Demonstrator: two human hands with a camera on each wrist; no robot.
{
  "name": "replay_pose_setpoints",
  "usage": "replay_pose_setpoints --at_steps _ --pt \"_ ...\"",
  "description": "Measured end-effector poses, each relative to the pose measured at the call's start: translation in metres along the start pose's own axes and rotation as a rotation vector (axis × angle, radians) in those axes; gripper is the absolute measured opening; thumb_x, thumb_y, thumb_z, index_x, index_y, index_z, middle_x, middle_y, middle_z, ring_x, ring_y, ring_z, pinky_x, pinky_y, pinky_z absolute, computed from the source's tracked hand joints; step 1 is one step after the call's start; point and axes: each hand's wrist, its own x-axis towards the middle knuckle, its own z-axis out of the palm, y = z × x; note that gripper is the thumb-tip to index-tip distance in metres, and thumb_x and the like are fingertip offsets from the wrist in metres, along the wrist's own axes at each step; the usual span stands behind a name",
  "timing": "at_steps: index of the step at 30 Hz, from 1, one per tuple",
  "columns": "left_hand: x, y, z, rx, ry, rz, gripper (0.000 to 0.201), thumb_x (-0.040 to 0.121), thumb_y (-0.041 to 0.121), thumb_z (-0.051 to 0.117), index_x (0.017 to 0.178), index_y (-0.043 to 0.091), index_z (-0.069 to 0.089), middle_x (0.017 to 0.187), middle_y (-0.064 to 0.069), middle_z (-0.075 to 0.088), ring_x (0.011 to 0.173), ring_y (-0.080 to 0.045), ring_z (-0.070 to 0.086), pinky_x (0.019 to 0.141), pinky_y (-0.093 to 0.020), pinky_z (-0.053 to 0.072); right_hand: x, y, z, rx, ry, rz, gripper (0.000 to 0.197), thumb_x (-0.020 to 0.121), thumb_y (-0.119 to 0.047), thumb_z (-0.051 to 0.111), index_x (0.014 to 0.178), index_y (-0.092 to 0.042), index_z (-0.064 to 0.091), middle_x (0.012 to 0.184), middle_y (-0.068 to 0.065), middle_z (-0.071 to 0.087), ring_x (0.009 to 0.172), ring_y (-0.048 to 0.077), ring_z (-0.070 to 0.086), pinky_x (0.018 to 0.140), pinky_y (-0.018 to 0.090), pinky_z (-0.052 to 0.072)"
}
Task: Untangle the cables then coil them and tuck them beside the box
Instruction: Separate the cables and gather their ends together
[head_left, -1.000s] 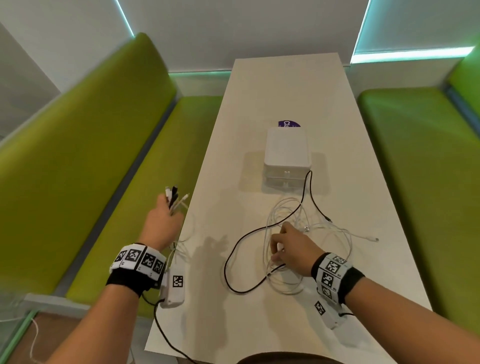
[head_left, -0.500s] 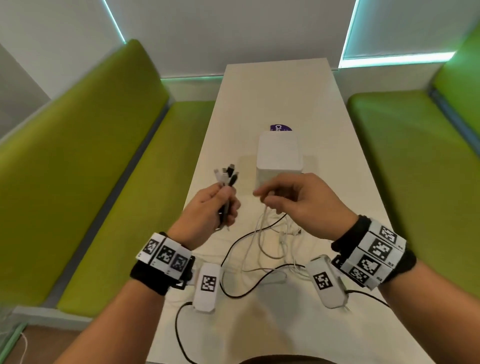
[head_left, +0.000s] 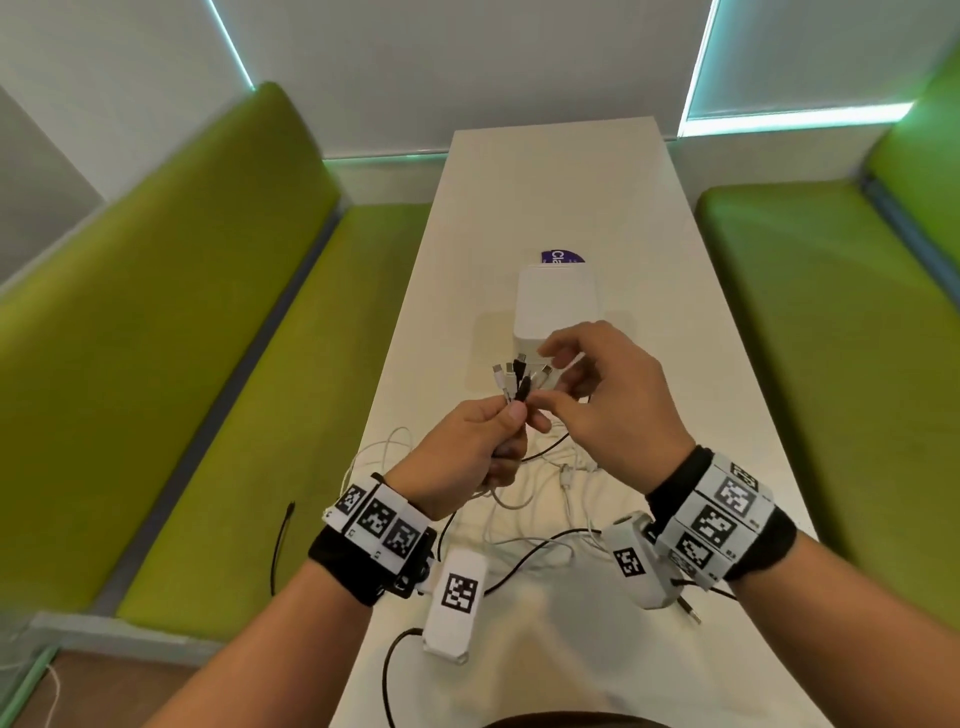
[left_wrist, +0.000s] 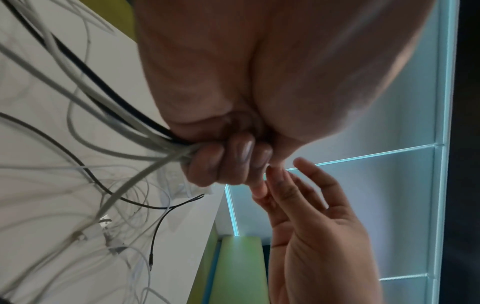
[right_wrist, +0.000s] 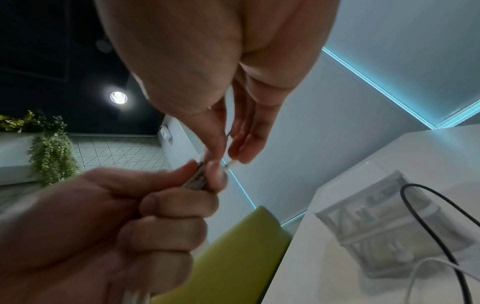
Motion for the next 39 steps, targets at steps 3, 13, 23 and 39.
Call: replay_pose_setpoints --at_steps 3,13,23,39 --pt "-0.003 0.005 -0.003 -0.025 -0.018 0.026 0.026 0.106 0.024 0.043 0.093 0.008 0.059 0.063 0.003 0.03 0.053 -0.009 0.024 0.05 -0.021 0.023 0.003 0.001 0.001 0.152 -0.007 0.124 0.044 0.071 -0.02 0.091 0.105 -0.026 0.063 0.082 -0.002 0.067 0.07 0.017 0.066 0.069 0.032 0.058" --pt "-0.005 0.023 -0.01 -0.324 0.195 0.223 0.02 0.107 0.017 0.038 0.092 0.01 0.049 0.06 0.002 0.034 0.045 -0.01 0.031 0.045 -0.025 0.04 -0.025 0.024 0.025 0.186 -0.681 0.216 0.016 0.091 -0.025 0.069 0.107 -0.025 0.066 0.083 -0.003 0.077 0.088 0.015 0.073 0.086 0.036 0.054" --pt "-0.007 -0.002 -0.033 1.117 0.243 -0.007 0.036 0.096 0.046 0.055 0.125 0.024 0.05 0.101 0.011 0.066 0.088 -0.011 0.061 0.078 -0.035 0.048 -0.009 0.061 0.003 -0.237 -0.456 0.086 0.026 0.101 -0.011 0.05 0.102 -0.026 0.072 0.094 -0.005 0.068 0.085 0.016 0.06 0.082 0.037 0.052" --pt "0.003 -0.017 -0.051 1.381 0.476 0.092 0.022 0.096 0.028 0.061 0.111 0.017 0.048 0.095 0.001 0.059 0.079 -0.027 0.061 0.068 -0.037 0.047 -0.013 0.074 -0.002 -0.179 -0.419 0.146 0.019 0.101 -0.016 0.058 0.1 -0.025 0.074 0.098 -0.012 0.069 0.089 -0.003 0.061 0.08 0.021 0.044"
